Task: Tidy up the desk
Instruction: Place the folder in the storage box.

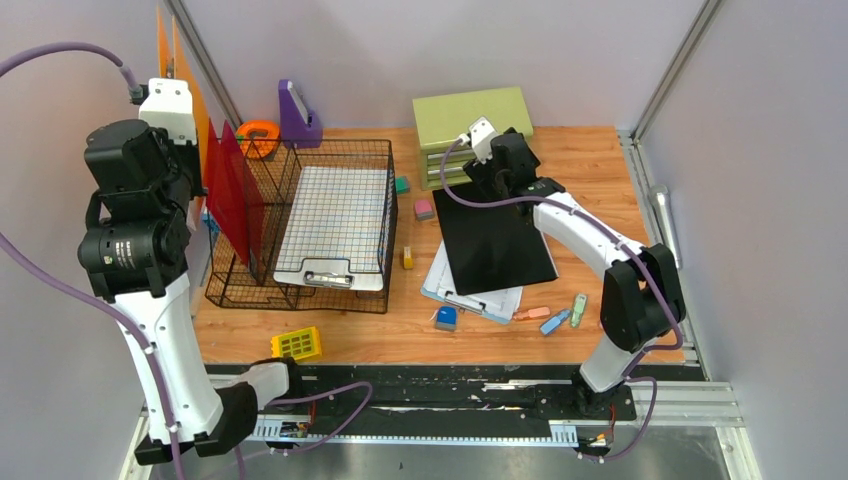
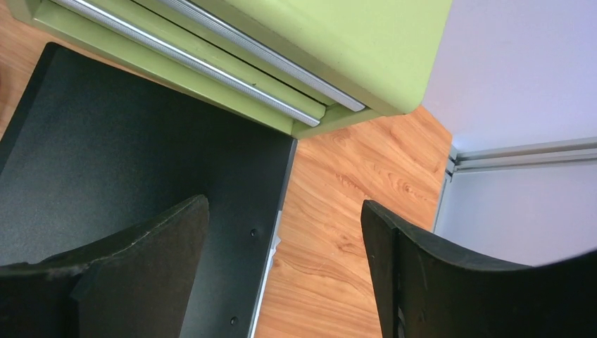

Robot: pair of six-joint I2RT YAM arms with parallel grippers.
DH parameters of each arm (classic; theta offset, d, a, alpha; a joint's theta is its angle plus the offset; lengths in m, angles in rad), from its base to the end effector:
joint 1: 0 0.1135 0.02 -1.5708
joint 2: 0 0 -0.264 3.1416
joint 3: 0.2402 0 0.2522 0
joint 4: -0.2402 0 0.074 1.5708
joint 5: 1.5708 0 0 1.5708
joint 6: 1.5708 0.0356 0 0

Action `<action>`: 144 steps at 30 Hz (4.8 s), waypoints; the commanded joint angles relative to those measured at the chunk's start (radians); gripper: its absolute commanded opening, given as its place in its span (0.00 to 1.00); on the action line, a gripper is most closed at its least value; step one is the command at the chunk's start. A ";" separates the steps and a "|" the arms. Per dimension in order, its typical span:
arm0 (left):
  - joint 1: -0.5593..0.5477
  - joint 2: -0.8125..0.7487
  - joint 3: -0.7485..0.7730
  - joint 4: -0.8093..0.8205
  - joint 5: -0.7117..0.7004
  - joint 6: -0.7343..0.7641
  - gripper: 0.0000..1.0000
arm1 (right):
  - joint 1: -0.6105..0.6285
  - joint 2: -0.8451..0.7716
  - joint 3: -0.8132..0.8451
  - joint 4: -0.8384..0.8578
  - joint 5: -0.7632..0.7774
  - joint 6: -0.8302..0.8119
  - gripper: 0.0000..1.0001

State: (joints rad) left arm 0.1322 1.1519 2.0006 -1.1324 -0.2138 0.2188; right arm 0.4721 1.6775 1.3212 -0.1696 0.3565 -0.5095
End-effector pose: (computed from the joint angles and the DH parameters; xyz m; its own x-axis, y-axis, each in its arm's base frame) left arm 0.1318 0.0251 0.5477 -0.3426 0.1684 -0.9242 -0.2626 0.9274 0.2664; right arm 0.3543 0.1670 0.2929 -0.3136 -0.6733 -0.6696 -0.3554 0.7371 -0.5748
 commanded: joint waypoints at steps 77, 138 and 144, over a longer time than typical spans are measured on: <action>0.021 -0.232 -0.430 0.215 0.158 -0.048 0.00 | -0.084 0.069 0.202 -0.181 -0.132 0.088 0.79; 0.113 -0.207 -0.749 0.504 0.316 -0.094 0.00 | -0.073 0.074 0.186 -0.201 -0.190 0.116 0.78; 0.116 -0.203 -0.723 0.526 0.321 -0.198 0.00 | -0.072 0.077 0.188 -0.201 -0.194 0.117 0.78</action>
State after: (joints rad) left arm 0.2459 0.9558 1.2316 -0.7422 0.0120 0.1349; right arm 0.3923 1.7912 1.5055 -0.3817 0.1768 -0.4114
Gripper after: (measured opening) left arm 0.017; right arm 0.780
